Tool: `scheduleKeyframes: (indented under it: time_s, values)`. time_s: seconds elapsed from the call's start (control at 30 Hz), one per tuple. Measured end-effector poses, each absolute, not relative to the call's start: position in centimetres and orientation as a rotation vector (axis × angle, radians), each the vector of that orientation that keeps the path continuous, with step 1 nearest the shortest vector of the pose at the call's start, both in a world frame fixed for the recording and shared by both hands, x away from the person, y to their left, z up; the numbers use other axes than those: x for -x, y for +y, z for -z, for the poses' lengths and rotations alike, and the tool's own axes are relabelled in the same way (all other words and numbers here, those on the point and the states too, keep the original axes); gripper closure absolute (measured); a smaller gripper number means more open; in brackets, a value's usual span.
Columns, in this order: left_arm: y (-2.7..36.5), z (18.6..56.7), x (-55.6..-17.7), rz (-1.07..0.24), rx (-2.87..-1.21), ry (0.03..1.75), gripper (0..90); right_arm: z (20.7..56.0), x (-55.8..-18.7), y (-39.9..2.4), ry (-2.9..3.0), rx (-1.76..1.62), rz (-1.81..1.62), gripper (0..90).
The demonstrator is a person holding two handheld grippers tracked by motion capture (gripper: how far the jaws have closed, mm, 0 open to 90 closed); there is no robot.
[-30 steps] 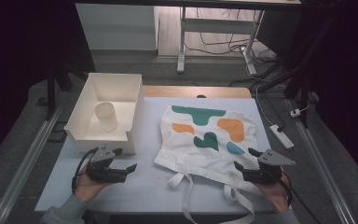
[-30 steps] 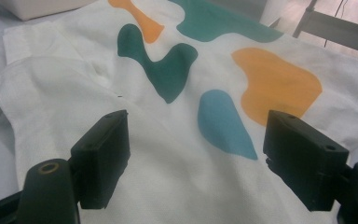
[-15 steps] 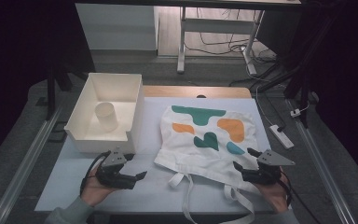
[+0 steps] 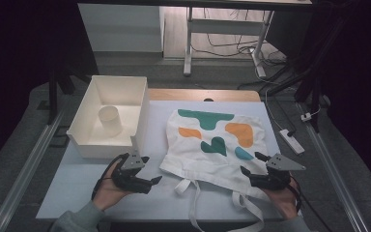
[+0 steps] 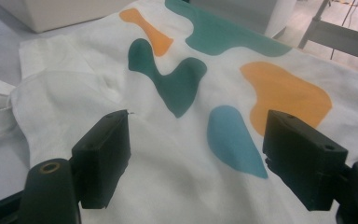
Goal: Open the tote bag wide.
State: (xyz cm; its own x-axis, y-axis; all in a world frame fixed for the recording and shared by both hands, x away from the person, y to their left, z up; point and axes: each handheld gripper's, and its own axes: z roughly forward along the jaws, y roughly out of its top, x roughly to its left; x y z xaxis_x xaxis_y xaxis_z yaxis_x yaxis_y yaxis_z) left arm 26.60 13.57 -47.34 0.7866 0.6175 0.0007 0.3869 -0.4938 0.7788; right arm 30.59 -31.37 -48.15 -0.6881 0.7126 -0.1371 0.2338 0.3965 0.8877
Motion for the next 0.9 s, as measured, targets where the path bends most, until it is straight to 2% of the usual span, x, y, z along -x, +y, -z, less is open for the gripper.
scheduleKeyframes:
  time_s: [0.13,0.57,0.9]
  values:
    - [12.5,46.9,-26.8,-0.368,-2.168,0.707,20.4,48.2,-30.9,-30.9,2.165,-0.787,-1.257,23.3]
    - [9.0,45.7,-30.0,-0.270,-2.196,0.642,20.5,48.2,-31.0,-30.3,2.184,-0.770,-1.261,23.4]
    - [7.3,46.2,-32.2,-0.222,-2.231,0.623,20.4,48.4,-30.6,-30.0,2.202,-0.765,-1.260,23.6]
